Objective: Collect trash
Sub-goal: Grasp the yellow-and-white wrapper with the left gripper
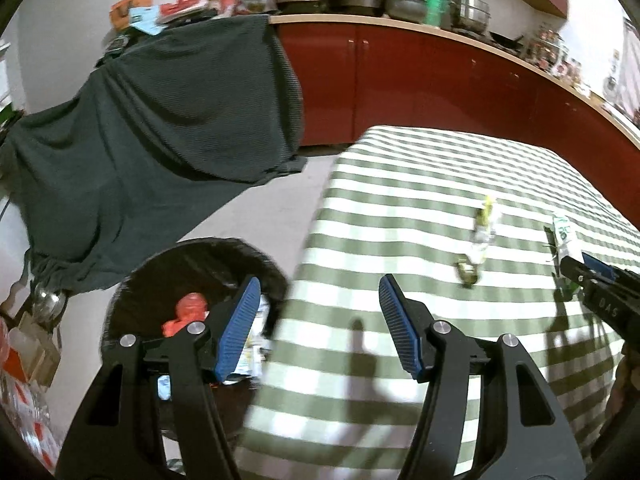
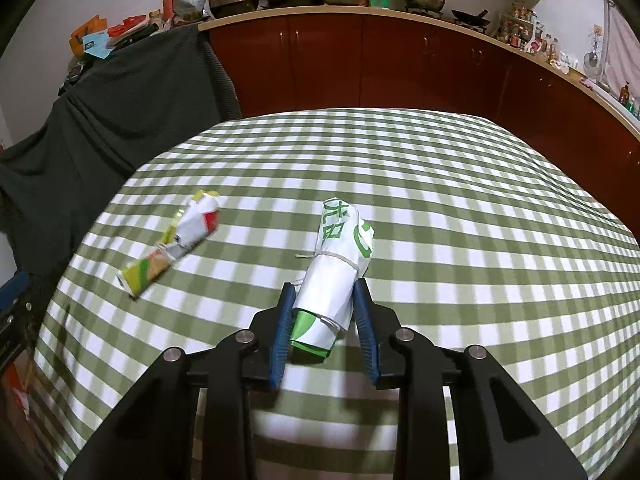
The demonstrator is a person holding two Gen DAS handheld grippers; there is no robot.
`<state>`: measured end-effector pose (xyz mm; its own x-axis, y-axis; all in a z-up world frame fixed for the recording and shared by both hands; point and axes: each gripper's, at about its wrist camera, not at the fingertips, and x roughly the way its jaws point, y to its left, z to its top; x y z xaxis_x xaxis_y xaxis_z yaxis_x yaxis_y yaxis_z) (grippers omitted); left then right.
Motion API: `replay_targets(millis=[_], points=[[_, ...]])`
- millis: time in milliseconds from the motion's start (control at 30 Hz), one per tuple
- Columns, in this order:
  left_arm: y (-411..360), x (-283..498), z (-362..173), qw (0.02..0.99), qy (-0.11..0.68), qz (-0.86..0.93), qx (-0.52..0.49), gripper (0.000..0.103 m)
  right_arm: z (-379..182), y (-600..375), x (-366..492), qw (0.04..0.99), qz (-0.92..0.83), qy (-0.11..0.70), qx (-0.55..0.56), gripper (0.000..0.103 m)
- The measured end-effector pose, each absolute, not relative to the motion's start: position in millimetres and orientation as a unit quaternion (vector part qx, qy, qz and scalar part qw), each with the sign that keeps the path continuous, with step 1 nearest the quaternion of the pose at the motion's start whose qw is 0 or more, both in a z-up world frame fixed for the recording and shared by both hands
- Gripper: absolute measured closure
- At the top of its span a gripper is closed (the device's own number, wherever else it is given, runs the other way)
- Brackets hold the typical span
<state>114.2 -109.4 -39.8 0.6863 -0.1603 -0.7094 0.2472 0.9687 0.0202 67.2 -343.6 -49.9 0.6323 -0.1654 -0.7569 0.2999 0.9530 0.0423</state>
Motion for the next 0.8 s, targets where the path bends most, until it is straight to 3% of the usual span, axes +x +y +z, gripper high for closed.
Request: replay_targets(millis=[667,800], points=[[-223.4,140.7,-59.5,0.886,0.41,-0.178,0.125,0.043,-52.8,-394.0,44.2,0.901,-0.12,0.403,0.107,0.072],[-229.3,141.9,-65.5,0.881,0.418,-0.181,0.13,0.048,-53.3,-396.8,43.5,0.902,-0.116,0.402,0.11,0.072]])
